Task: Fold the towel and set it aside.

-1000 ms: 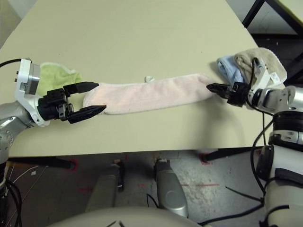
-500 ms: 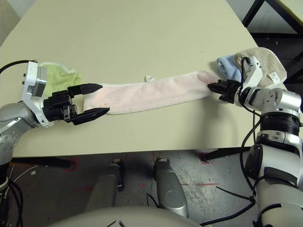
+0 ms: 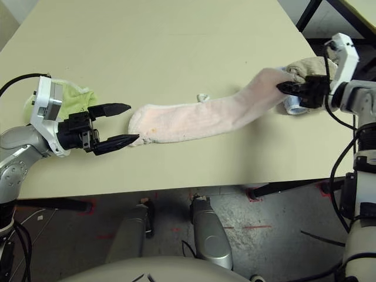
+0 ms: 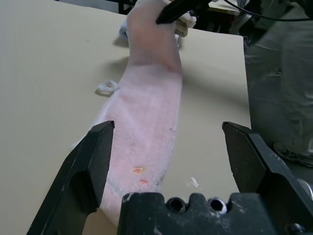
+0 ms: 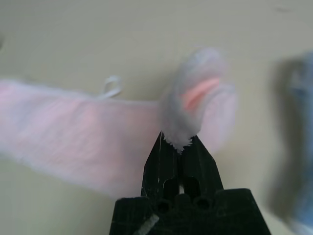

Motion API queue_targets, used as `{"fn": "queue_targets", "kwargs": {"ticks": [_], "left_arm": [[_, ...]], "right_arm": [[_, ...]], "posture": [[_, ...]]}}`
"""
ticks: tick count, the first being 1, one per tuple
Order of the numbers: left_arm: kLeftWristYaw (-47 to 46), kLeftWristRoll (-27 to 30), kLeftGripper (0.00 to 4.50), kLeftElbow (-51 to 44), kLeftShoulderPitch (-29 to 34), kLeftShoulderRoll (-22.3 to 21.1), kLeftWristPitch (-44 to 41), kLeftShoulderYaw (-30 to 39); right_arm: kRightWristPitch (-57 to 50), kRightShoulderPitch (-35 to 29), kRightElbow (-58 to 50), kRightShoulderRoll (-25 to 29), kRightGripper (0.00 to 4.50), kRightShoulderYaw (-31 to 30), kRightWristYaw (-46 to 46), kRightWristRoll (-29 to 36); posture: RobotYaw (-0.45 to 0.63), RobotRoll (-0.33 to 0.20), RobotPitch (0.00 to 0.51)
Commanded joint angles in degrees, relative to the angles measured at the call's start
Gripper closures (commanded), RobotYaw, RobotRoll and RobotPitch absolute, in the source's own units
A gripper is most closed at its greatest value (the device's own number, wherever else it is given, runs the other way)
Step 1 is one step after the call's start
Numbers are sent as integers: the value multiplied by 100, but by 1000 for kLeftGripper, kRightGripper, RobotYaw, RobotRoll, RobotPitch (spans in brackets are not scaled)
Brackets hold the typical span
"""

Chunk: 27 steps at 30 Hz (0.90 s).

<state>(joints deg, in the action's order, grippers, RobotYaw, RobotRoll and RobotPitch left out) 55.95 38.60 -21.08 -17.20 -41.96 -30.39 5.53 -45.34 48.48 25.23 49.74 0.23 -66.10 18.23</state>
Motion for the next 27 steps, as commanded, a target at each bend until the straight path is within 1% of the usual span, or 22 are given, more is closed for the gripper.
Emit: {"fn": "queue_targets", "kwargs": {"ticks": [1,5,10,14,22,27], "left_arm": [[43,-72,0,31,7,7,40,-81],[16,-85,0,-36,48,23,23,-69],[-70,-77,0,-161,121,41,-16,-59],[-122,-74,0,-204,142,57,-29,-75],[-177,-107,0,-241,172,88,-5,-163],[-156,-132,0,-182,145,72,36,-189]], "right_arm": [[-110,-181,-534,-99,4466,-436,-360,32],[-322,-338,-941,-371,4466,-768,-493,90],[-299,-456,-1025,-796,4466,-968,-335,48],[-314,-465,-1108,-974,4466,-1052,-315,49],[-408,-537,-1377,-1173,4466,-1148,-251,124],[-377,-437,-1361,-1121,4466,-953,-372,260]], "posture": [[41,0,183],[56,0,182],[74,0,182],[84,0,184],[85,0,183],[81,0,181]]}}
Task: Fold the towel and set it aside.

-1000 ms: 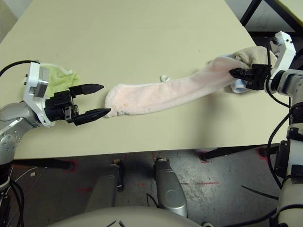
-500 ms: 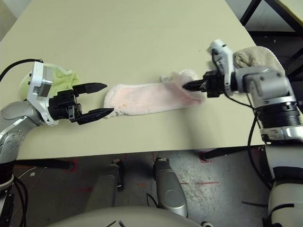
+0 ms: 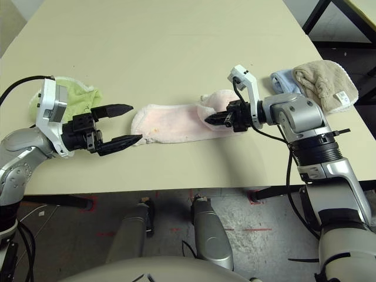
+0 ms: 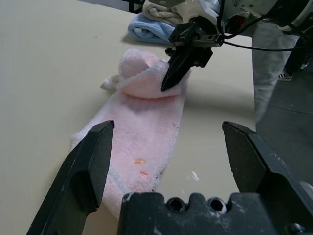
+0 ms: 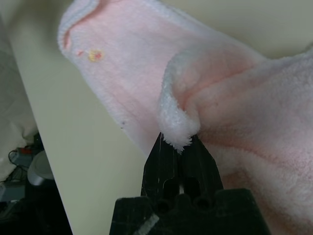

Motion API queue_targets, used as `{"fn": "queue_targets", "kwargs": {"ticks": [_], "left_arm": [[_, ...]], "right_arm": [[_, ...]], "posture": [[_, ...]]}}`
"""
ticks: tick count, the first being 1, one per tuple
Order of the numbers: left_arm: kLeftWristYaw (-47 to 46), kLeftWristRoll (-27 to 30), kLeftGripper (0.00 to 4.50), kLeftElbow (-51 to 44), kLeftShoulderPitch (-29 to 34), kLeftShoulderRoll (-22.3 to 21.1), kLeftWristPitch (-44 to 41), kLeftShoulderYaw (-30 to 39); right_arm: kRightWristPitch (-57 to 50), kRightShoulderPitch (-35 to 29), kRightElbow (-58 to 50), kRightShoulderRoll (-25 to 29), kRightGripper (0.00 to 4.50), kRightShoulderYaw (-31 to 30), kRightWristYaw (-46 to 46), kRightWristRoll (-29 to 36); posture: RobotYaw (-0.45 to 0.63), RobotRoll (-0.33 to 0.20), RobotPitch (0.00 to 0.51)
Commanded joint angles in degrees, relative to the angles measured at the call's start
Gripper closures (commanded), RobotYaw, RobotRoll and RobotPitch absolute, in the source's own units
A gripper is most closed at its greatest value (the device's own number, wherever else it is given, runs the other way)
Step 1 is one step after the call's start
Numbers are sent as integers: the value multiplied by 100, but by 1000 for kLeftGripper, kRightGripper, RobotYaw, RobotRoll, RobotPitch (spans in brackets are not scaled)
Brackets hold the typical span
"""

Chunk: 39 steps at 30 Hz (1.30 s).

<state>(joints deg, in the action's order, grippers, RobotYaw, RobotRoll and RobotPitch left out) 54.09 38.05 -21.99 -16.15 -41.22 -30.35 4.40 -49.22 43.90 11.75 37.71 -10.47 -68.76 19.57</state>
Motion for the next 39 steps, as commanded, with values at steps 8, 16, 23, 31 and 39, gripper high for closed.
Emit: {"fn": "queue_targets", "kwargs": {"ticks": [8,16,23,31,39], "left_arm": [[58,-151,0,-12,-68,56,79,-214],[-40,-208,0,-77,-107,169,16,-348],[-342,-120,0,-230,-248,494,-119,-503],[-1376,-657,380,244,-1032,1611,-308,-1194],[-2116,-1291,3329,1612,-1991,2788,-403,-1566]], "right_arm": [[67,-158,-165,205,4466,-135,-164,38],[-51,-39,-186,305,2196,138,-182,218],[-310,408,242,847,29,1001,-585,862],[247,518,1294,393,0,1710,479,717],[666,248,1800,-35,600,1844,973,692]], "posture": [[66,0,175],[68,0,174],[64,0,171],[53,0,164],[53,0,165]]}}
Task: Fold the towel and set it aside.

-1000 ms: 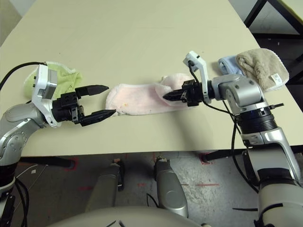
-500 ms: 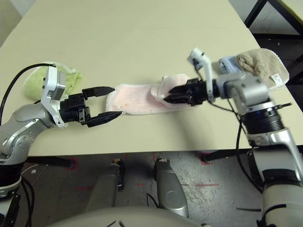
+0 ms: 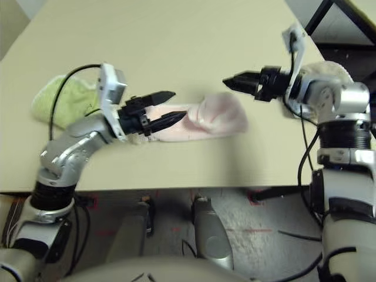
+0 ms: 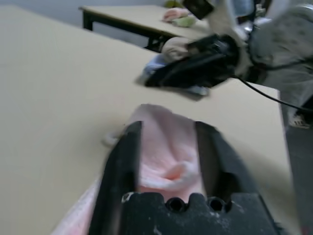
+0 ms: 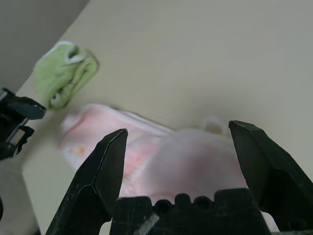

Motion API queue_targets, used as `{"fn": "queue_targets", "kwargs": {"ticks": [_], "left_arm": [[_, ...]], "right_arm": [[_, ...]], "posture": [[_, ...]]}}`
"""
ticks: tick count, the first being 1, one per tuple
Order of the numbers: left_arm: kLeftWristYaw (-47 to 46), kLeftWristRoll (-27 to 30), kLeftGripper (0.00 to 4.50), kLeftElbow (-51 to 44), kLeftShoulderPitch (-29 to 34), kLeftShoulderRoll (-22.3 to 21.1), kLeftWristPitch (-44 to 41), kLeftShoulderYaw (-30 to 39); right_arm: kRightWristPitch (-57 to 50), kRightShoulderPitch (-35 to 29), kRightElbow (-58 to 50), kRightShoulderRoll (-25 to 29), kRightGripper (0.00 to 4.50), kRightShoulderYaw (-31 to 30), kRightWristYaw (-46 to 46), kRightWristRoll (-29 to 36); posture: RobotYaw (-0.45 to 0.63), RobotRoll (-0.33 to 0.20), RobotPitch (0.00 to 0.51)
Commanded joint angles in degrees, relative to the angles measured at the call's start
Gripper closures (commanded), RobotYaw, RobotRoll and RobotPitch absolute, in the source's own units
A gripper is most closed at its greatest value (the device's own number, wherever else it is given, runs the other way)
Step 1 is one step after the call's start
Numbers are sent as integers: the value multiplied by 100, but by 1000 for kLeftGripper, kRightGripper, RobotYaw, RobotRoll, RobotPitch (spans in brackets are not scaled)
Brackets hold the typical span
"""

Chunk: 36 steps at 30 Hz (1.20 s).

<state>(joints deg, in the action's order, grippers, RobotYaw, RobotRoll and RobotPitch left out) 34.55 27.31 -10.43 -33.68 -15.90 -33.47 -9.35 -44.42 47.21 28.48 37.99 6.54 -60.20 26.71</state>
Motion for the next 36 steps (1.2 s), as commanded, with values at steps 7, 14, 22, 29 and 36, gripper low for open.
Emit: {"fn": "queue_targets", "kwargs": {"ticks": [7,14,22,29,36], "left_arm": [[-126,-723,4500,1601,-822,908,124,-580],[162,-1218,4500,2348,-952,1084,-80,-1096],[438,-1672,4500,2000,-683,537,-703,-1613],[419,-1659,4500,1467,-515,465,-1092,-1551],[145,-1233,4500,503,-417,665,-1397,-784]], "right_arm": [[215,-227,113,-230,3265,203,174,36],[153,-505,-10,-201,4487,-70,284,-199],[642,-570,509,-446,4487,-335,494,-700],[997,-387,869,-594,4487,-413,439,-874],[1093,-389,374,-372,3755,-292,-584,-493]], "posture": [[45,0,161],[27,0,157],[33,0,153],[54,0,156],[61,0,160]]}}
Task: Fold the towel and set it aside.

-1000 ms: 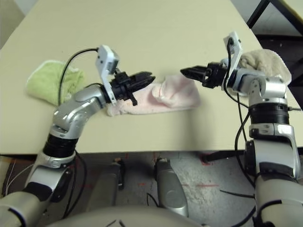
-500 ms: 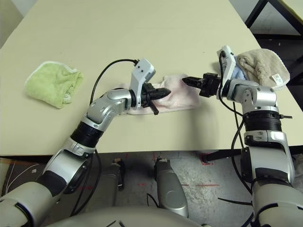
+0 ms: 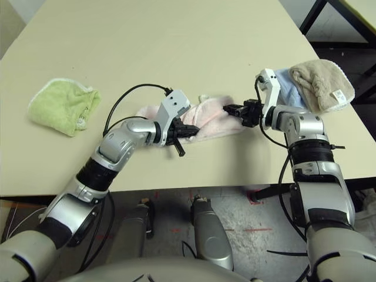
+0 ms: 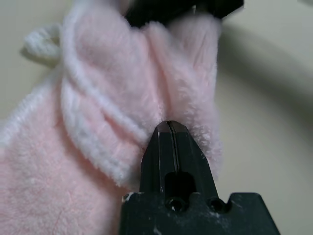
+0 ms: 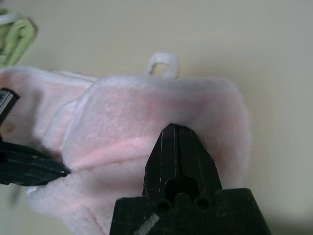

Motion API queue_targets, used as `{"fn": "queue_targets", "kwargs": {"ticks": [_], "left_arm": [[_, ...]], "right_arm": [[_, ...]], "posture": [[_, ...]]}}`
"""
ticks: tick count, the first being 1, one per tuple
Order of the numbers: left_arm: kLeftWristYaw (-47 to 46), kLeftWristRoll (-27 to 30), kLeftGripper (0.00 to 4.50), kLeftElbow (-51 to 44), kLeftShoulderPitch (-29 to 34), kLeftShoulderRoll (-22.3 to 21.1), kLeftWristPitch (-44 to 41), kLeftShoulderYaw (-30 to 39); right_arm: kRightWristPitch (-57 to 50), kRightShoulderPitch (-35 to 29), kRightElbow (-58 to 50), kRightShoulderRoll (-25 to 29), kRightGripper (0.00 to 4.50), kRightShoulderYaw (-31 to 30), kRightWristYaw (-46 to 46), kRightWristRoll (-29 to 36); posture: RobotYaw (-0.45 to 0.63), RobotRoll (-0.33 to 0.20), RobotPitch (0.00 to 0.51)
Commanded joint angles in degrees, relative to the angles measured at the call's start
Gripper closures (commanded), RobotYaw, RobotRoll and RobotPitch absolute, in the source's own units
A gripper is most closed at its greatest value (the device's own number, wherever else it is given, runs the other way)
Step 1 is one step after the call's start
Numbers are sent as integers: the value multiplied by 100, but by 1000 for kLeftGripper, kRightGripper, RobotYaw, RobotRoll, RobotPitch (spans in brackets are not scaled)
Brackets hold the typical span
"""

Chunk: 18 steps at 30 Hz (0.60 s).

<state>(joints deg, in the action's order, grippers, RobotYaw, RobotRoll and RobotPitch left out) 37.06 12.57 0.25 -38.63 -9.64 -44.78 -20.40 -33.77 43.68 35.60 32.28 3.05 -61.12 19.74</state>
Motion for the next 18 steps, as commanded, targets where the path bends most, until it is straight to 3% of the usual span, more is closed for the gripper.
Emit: {"fn": "queue_targets", "kwargs": {"ticks": [1,5,10,17,18], "left_arm": [[-165,330,4500,-774,97,34,-411,456],[-479,729,4500,-1758,259,-87,-1156,1132],[-864,1174,2764,-2868,633,-468,-2176,2102],[-970,1940,171,-3975,1340,-906,-3546,3335],[-985,2001,31,-4047,1391,-942,-3675,3463]], "right_arm": [[-65,-35,-437,270,3426,68,-602,253],[-235,-45,-836,559,1983,73,-942,403],[-227,-40,-990,783,49,96,-1095,463],[3,-17,-786,721,0,20,-1094,372],[31,-4,-754,703,0,5,-1093,361]], "posture": [[59,0,164],[59,0,164],[58,0,169],[112,0,182],[112,0,182]]}}
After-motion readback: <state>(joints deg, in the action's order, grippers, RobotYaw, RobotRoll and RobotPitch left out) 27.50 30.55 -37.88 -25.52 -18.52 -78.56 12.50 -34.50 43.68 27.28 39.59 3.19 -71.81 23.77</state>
